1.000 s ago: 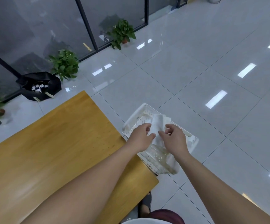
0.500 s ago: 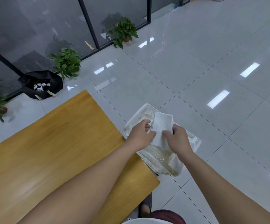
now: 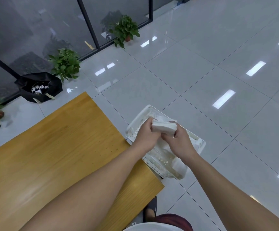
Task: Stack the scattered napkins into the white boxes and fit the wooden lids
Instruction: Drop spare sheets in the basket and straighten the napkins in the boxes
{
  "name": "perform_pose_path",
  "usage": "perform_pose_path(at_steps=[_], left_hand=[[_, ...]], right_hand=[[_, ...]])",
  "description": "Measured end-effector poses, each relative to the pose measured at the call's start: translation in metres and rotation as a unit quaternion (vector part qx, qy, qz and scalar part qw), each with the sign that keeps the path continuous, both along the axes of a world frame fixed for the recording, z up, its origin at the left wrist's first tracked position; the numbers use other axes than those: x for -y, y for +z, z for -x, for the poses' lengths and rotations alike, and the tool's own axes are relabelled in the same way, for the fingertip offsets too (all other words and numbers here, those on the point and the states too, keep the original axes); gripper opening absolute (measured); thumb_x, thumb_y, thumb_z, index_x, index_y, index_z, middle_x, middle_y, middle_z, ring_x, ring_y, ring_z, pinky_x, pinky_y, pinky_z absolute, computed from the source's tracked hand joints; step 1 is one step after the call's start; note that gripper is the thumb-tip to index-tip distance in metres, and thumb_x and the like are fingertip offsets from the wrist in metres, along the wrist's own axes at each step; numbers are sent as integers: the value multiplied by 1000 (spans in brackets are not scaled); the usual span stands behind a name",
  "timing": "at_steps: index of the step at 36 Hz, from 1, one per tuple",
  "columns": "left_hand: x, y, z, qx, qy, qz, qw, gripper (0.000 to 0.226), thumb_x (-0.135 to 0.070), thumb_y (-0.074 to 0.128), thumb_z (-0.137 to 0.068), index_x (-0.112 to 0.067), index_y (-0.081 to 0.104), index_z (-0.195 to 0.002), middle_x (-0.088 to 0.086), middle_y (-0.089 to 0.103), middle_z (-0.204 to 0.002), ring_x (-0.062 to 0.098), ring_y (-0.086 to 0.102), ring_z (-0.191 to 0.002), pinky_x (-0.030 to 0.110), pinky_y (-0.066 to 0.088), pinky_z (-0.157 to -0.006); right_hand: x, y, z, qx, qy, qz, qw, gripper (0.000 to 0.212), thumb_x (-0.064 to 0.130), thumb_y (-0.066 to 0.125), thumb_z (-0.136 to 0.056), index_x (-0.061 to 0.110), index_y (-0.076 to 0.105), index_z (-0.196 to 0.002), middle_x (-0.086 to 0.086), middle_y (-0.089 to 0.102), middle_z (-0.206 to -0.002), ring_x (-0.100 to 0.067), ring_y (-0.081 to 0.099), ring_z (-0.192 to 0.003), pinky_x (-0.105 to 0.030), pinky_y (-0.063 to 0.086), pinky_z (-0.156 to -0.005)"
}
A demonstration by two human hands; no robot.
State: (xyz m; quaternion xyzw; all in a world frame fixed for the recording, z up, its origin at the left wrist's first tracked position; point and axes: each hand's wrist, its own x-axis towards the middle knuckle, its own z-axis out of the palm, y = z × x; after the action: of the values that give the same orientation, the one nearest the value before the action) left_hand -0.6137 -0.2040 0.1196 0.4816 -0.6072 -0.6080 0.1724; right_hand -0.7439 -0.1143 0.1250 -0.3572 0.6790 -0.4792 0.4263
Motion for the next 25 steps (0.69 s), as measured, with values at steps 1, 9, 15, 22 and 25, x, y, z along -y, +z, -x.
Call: perform_pose_path(at_steps=[1, 9, 15, 22, 25], left_hand=[[-2, 0, -1, -2, -3, -9, 1000, 25, -8, 61, -93, -20, 59, -115, 0, 69, -102, 16, 62, -92, 35, 50, -82], [-6, -3, -3, 23, -91, -11, 996, 85, 8, 53, -92, -40, 31, -159, -2, 60, -131, 15, 65, -97, 29, 52, -80], [0, -11, -5, 34, -73, 18, 997, 81, -1, 70, -92, -40, 37, -155, 3, 66, -116, 12, 64, -83, 28, 52, -70], [5, -19, -13, 62, -87, 7, 994, 24, -30, 83, -92, -34, 76, -114, -9, 79, -105, 20, 75, -101, 53, 61, -96], [5, -16, -18, 49, -73, -5, 996, 15, -37, 82, -93, -33, 79, -107, -5, 80, -103, 25, 76, -99, 57, 61, -96]], right_hand=[[-1, 0, -1, 6, -1, -2, 1000, 33, 5, 72, -95, 26, 69, -120, 14, 76, -109, -6, 71, -103, -17, 51, -82], [-2, 2, -5, 62, 22, -20, 998, 28, 5, 66, -103, 26, 64, -122, 18, 75, -123, -7, 73, -114, -28, 55, -93], [-2, 5, 1, 33, 10, -1, 999, 11, 14, 79, -96, 18, 75, -106, 0, 76, -100, -20, 70, -91, -28, 51, -79], [-5, 6, 6, 71, -24, 19, 997, 9, 12, 78, -96, 14, 75, -105, -14, 73, -95, -19, 67, -83, -32, 54, -75], [-5, 11, 8, 95, -46, 23, 994, 10, 10, 75, -98, 14, 75, -108, -8, 76, -92, -18, 70, -84, -31, 56, -75]])
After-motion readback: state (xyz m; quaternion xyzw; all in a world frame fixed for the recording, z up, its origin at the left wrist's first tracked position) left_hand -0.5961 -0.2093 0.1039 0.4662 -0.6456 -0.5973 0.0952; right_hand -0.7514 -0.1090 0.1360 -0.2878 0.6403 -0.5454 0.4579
